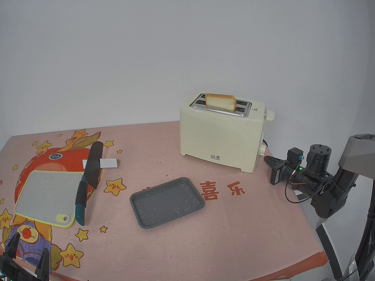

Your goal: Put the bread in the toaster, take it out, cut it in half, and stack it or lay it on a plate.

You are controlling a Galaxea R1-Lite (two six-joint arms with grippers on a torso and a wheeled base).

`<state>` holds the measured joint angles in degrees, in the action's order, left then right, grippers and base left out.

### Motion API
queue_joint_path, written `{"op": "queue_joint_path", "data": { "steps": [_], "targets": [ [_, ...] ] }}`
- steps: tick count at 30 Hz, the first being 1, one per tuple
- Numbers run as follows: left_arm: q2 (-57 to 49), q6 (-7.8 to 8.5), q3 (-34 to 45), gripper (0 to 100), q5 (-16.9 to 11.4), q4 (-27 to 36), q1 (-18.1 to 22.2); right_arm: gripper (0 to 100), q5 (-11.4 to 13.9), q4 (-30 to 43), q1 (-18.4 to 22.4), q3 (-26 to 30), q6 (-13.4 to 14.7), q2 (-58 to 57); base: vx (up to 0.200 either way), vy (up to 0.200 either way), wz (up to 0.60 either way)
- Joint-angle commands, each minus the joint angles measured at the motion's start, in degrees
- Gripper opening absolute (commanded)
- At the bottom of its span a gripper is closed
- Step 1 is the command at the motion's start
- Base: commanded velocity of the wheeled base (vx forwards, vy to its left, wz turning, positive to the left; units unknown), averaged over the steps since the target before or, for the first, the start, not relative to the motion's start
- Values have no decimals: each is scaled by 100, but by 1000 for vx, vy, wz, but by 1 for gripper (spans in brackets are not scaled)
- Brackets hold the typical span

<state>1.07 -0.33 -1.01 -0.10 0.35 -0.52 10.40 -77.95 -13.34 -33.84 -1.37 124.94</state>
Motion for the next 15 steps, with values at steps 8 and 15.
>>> {"op": "queue_joint_path", "data": {
  "steps": [8, 15],
  "targets": [
    [7, -2, 84, 100, 1, 0, 0, 0, -12, -230, -81, -26, 207, 74, 0, 0, 0],
    [7, -2, 84, 100, 1, 0, 0, 0, -20, -230, -81, -8, 207, 118, 0, 0, 0]
  ]
}}
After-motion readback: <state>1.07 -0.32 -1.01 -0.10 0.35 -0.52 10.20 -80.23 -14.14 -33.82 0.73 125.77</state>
